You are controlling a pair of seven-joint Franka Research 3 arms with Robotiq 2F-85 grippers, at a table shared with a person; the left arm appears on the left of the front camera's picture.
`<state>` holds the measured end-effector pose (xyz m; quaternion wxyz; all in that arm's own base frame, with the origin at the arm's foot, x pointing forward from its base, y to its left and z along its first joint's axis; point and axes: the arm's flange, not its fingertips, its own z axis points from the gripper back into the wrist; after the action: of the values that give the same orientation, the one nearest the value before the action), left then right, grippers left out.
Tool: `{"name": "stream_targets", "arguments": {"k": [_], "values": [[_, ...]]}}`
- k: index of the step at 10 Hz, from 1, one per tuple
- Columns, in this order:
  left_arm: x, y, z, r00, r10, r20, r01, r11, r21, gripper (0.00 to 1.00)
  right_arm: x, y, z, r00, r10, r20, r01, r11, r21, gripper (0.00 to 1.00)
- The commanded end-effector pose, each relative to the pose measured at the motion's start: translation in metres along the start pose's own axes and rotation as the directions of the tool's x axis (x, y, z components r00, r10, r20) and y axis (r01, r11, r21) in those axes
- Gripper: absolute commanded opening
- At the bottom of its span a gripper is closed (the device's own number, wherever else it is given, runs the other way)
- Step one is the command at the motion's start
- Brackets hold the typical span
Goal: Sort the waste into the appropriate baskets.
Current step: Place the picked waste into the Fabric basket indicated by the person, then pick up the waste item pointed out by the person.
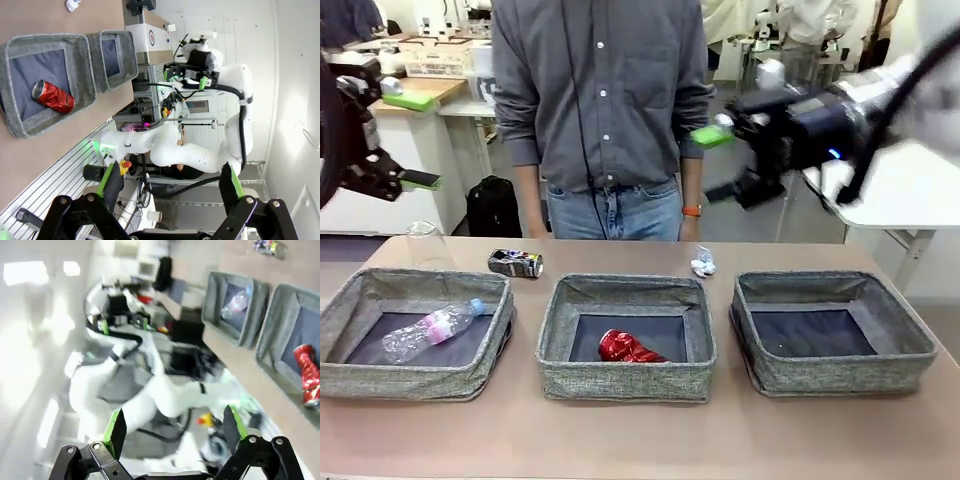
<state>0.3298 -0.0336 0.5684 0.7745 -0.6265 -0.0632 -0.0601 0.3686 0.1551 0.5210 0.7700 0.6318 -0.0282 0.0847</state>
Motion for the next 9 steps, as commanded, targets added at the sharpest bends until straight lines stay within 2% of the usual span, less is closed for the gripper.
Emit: {"name": "stream_targets", "arguments": {"k": [1, 2, 3, 9], "values": [[-0.001, -0.004, 0.001, 1.000, 0.010, -0.003, -0.010, 1.000, 0.000, 1.00, -0.016, -0.001, -0.003, 0.938, -0.246, 0.246, 0.245, 0.969, 0.036, 1.00], [-0.001, -0.004, 0.001, 1.000, 0.010, -0.003, -0.010, 1.000, 0.000, 1.00, -0.007, 0.006, -0.013, 0.904, -0.319, 0.285, 0.365, 0.922, -0.126, 1.00], [-0.001, -0.004, 0.001, 1.000, 0.010, -0.003, -0.010, 1.000, 0.000, 1.00, -0.009, -0.019, 0.012, 0.986, -0.131, 0.106, 0.129, 0.991, 0.020, 1.00], [-0.001, -0.004, 0.001, 1.000, 0.010, -0.003, -0.010, 1.000, 0.000, 1.00, -0.009, -0.019, 0.012, 0.986, -0.131, 0.106, 0.129, 0.991, 0.020, 1.00]]}}
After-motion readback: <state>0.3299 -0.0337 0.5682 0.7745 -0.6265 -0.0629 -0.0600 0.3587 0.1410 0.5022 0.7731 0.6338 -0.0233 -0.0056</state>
